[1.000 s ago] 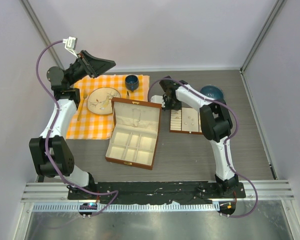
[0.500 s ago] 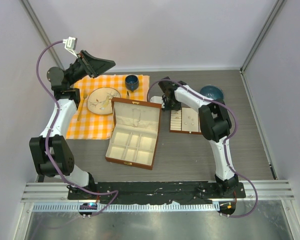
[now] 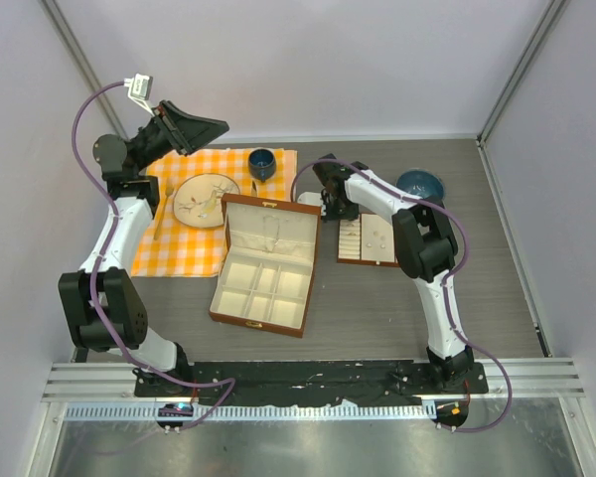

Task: Organize the mixed jewelry
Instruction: Place the jewelry in the compartment layer.

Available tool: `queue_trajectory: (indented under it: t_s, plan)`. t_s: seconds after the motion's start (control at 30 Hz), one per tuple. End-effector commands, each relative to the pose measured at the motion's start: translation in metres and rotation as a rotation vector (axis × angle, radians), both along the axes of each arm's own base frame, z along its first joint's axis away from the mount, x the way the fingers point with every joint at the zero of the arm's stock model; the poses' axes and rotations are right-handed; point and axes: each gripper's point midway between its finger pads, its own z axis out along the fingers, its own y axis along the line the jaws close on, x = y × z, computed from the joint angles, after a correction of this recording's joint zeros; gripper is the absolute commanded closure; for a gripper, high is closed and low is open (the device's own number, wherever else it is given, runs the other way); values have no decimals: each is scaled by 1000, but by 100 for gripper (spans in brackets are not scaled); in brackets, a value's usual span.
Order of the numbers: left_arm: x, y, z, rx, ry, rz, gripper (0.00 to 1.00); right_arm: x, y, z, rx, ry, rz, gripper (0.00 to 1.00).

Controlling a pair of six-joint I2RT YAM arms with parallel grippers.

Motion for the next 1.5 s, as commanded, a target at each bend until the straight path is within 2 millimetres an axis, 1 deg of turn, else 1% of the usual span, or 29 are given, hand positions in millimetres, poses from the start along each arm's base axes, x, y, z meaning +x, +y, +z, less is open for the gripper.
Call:
queue_trajectory:
  t_s: [0.0,0.2,0.3,0.4,0.53,0.57,0.9,1.23,1.47]
  plan:
    - [-4,3,5,3,-46,3,40,-10,12,-40,36,79,6,99]
    - [-4,3,5,1,-44,2,40,-6,14,-28,49,49,-2,96]
    - [-5,3,6,2,-47,2,40,-3,14,-24,52,36,-17,90]
    - [-7,3,7,2,-50,2,40,0,15,-18,62,21,-30,87]
    - [-9,2,9,2,-56,0,40,1,15,-11,68,8,-41,64]
    - [-8,4,9,1,-54,4,40,1,15,-10,69,5,-43,63]
    - [-10,3,10,1,-58,2,40,8,13,6,79,-32,-59,61]
    - [-12,3,13,-2,-61,3,40,18,13,37,105,-86,-68,63]
    - [-15,3,16,-3,-69,4,40,19,10,51,101,-106,-69,63]
